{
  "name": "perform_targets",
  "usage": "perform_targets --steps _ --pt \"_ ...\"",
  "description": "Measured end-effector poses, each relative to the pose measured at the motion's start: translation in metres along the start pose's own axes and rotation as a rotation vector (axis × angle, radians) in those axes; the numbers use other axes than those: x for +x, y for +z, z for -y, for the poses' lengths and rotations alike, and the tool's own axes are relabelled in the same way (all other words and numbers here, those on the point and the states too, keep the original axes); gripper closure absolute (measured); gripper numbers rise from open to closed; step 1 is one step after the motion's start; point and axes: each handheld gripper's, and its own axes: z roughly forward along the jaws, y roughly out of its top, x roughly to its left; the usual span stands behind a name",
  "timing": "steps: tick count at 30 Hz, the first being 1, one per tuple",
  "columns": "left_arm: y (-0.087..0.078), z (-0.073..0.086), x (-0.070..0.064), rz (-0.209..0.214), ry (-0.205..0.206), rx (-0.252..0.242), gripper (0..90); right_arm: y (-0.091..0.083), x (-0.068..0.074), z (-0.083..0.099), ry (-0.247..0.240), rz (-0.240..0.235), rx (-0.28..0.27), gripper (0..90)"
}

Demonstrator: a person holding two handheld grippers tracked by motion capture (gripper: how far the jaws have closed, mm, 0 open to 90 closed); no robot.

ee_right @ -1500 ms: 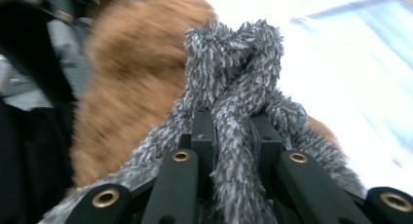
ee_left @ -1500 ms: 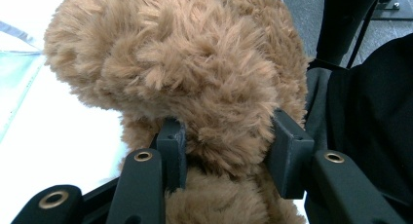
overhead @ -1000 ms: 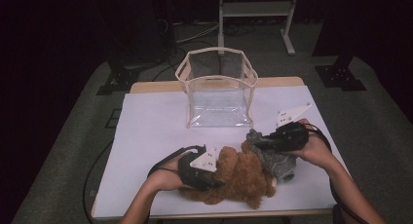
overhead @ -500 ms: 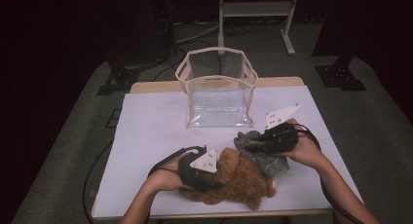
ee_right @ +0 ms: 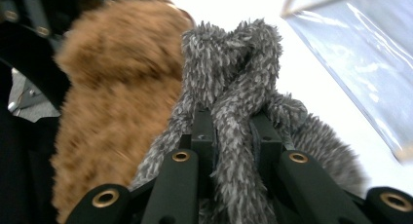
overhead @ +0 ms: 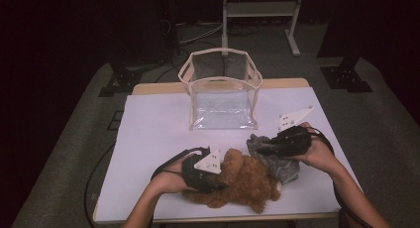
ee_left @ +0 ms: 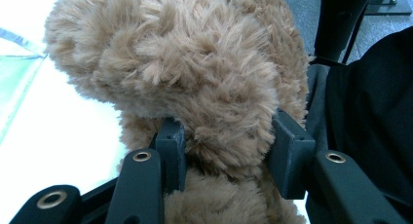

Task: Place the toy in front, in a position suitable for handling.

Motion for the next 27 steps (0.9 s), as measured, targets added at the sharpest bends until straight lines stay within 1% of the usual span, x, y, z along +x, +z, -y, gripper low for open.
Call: perform_targets --steps 1,2,4,5,6,8,9,10,12,13,14,15,16,19,20,22,23,24,25,26,27 --pt "0.0 0.0 0.0 0.0 0.002 0.001 55.4 0.006 0.008 -0.008 -0.029 -0.019 0.001 75.9" --pt "0.0 0.0 0.0 -0.001 0.002 0.0 55.4 0.006 0.008 -0.008 -0.029 -0.019 0.001 75.9" --pt "0.0 0.0 -0.001 -0.001 0.002 0.0 55.5 0.013 0.015 -0.014 -0.056 -0.058 -0.008 75.8" --pt "-0.001 0.001 -0.001 0.002 0.005 0.005 55.6 0.018 0.02 -0.016 -0.067 -0.071 -0.005 75.8" --pt "-0.001 0.001 -0.001 0.001 0.004 0.004 55.7 0.022 0.023 -0.018 -0.086 -0.071 0.004 75.7" --pt "-0.003 0.002 0.0 -0.008 -0.002 -0.001 55.6 0.022 0.022 -0.017 -0.08 -0.069 0.001 75.8" --pt "-0.004 0.002 0.0 -0.017 -0.007 -0.006 55.7 0.017 0.017 -0.013 -0.055 -0.056 0.001 75.8" --pt "-0.006 0.002 0.001 -0.025 -0.005 -0.005 55.7 0.017 0.017 -0.013 -0.055 -0.056 0.001 75.8" --pt "-0.007 0.003 0.002 -0.034 -0.016 -0.012 55.7 0.012 0.01 -0.005 -0.016 -0.038 0.001 75.9" --pt "-0.006 0.003 0.003 -0.032 -0.02 -0.013 55.8 0.008 0.006 0.0 0.005 -0.043 -0.018 76.0" --pt "-0.005 0.003 0.004 -0.032 -0.022 -0.016 55.8 0.008 0.006 0.0 0.005 -0.043 -0.018 76.0" --pt "-0.004 0.003 0.004 -0.031 -0.022 -0.015 55.8 0.008 0.011 -0.001 -0.008 -0.045 -0.022 76.0" --pt "-0.003 0.002 0.004 -0.033 -0.026 -0.02 55.8 0.008 0.011 -0.001 -0.008 -0.045 -0.022 76.0" --pt "-0.004 0.0 0.005 -0.05 -0.026 -0.027 55.8 0.015 0.02 -0.009 -0.053 -0.057 -0.016 75.9" --pt "-0.004 -0.001 0.005 -0.052 -0.032 -0.035 55.8 0.018 0.023 -0.013 -0.064 -0.066 -0.016 75.9" --pt "-0.005 -0.001 0.005 -0.06 -0.027 -0.038 56.1 0.022 0.028 -0.021 -0.086 -0.087 -0.028 75.9" --pt "-0.007 0.0 0.004 -0.065 -0.03 -0.04 56.6 0.024 0.031 -0.024 -0.097 -0.094 -0.035 75.9" --pt "-0.012 0.001 0.006 -0.075 -0.027 -0.042 56.6 0.028 0.037 -0.028 -0.114 -0.114 -0.049 75.9" --pt "-0.012 0.001 0.006 -0.075 -0.027 -0.042 56.9 0.03 0.04 -0.029 -0.122 -0.117 -0.044 75.9" --pt "-0.016 0.002 0.007 -0.083 -0.031 -0.045 56.9 0.03 0.04 -0.029 -0.122 -0.117 -0.044 75.9" --pt "-0.018 0.003 0.007 -0.089 -0.039 -0.052 57.1 0.032 0.041 -0.028 -0.132 -0.111 -0.032 75.9"
